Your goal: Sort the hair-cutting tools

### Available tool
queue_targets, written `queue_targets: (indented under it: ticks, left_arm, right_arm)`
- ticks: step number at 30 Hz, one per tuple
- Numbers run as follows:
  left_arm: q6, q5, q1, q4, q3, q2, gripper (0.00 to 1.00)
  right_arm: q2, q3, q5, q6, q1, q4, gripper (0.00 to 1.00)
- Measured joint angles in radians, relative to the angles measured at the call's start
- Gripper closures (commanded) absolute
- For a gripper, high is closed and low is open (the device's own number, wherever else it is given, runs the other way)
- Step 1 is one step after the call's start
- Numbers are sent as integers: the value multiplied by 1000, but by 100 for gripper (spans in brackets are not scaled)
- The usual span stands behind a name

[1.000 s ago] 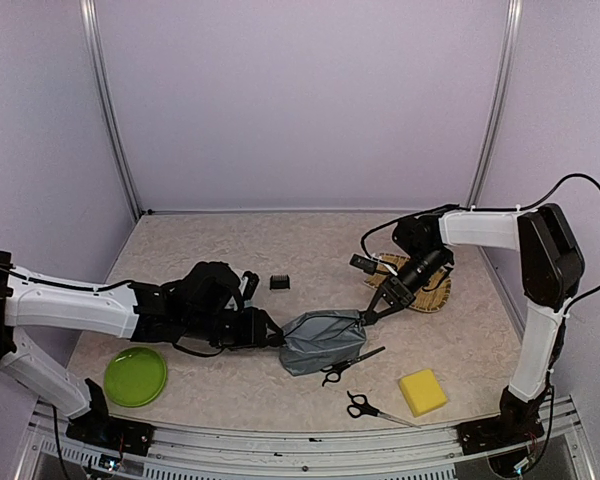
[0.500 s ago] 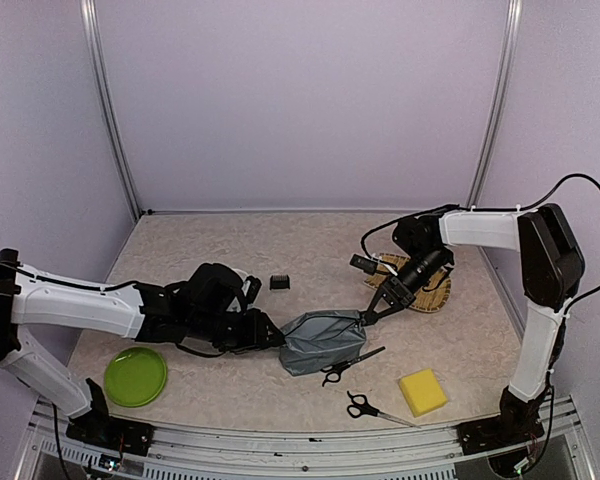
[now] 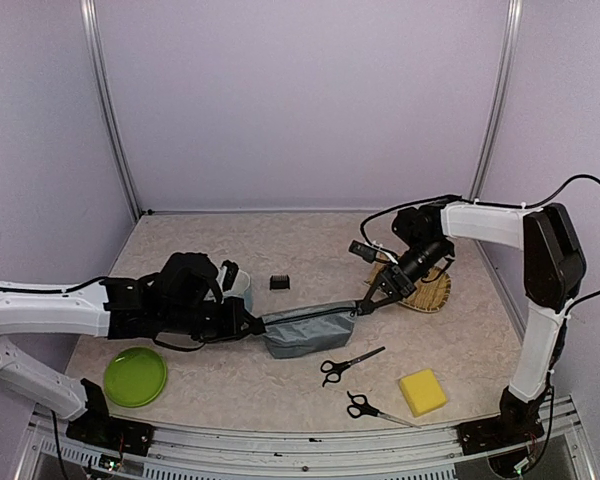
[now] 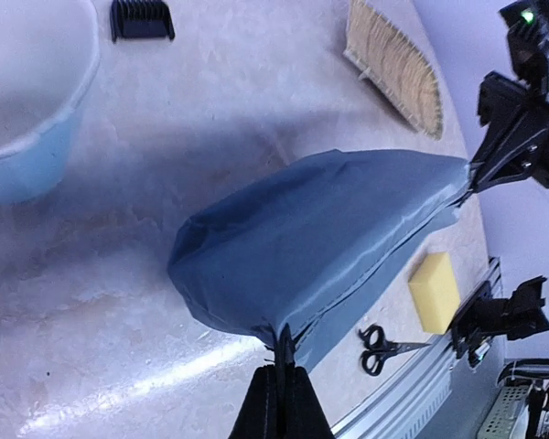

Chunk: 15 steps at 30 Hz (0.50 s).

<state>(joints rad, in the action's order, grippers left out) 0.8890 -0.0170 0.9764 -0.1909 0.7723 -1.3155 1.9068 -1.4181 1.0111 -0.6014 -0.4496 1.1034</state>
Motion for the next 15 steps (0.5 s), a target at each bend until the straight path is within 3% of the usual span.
queue_targets:
  ticks: [5, 15]
  left_arm:
    - [9, 44, -13, -4, -71, 214, 100]
    - [-19, 45, -32, -73, -106, 209, 98]
  right_arm:
    - [15, -89, 55, -44, -18, 31, 100]
    - [142, -153, 41, -34, -91, 53, 100]
